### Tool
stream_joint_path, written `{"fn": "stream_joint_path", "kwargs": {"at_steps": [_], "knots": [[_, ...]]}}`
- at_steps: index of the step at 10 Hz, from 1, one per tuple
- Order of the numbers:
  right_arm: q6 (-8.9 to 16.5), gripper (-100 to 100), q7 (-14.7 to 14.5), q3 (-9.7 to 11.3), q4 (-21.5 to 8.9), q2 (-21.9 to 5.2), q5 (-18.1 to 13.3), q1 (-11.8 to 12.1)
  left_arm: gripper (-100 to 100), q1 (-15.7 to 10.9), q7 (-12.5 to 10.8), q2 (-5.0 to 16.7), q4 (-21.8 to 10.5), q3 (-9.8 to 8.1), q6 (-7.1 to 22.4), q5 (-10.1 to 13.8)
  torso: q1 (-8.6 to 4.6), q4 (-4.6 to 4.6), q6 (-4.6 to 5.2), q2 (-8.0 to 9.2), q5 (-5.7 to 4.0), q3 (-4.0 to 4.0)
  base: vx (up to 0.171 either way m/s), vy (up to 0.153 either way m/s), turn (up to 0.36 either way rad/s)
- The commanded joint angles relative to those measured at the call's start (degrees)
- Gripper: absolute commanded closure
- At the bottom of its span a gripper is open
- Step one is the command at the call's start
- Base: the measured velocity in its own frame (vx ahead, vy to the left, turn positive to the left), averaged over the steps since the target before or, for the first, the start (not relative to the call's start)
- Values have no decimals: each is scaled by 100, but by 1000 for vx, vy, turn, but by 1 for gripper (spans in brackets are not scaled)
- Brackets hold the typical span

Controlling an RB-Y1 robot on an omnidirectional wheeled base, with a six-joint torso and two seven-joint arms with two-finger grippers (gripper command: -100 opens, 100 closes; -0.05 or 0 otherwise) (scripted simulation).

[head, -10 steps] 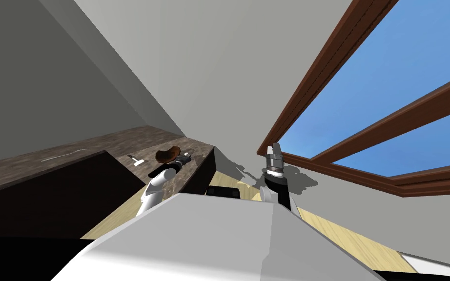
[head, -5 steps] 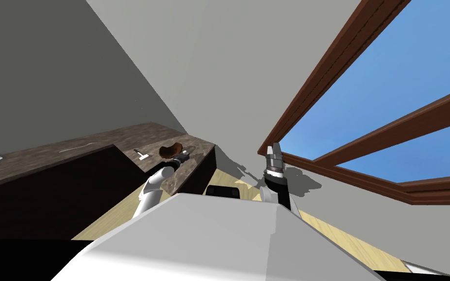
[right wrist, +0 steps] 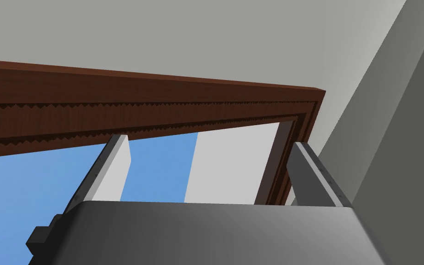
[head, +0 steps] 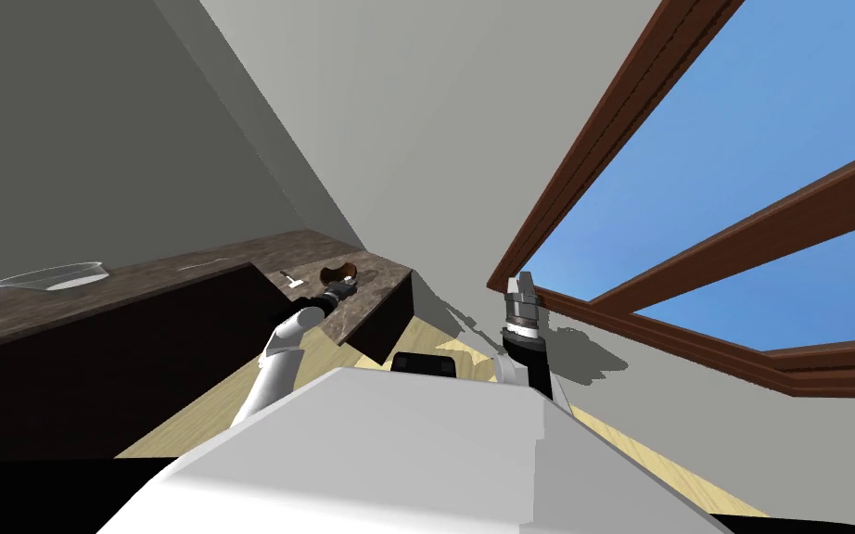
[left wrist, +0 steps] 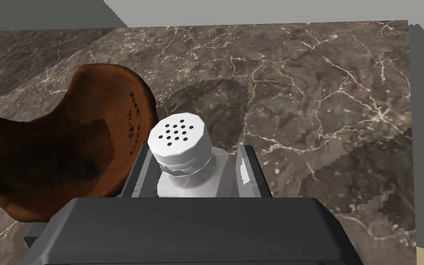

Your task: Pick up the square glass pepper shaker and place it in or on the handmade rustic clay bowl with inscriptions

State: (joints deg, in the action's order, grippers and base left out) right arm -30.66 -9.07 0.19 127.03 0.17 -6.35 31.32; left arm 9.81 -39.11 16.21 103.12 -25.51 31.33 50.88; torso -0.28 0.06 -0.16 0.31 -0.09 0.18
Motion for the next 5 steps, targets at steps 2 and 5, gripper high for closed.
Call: {"fn": "stream_joint_path", "kwargs": {"at_steps": [2,5], "knots": [[0,0,0,0,0,0,0,0,100,-316,29,180,-45,-109,156,157,4,0,1,-2,1,-1,-70,-17,104],[0,0,0,0,0,0,0,0,100,-643,83,472,-181,-241,321,427,11,-2,3,-14,2,-8,-50,-2,69]]}}
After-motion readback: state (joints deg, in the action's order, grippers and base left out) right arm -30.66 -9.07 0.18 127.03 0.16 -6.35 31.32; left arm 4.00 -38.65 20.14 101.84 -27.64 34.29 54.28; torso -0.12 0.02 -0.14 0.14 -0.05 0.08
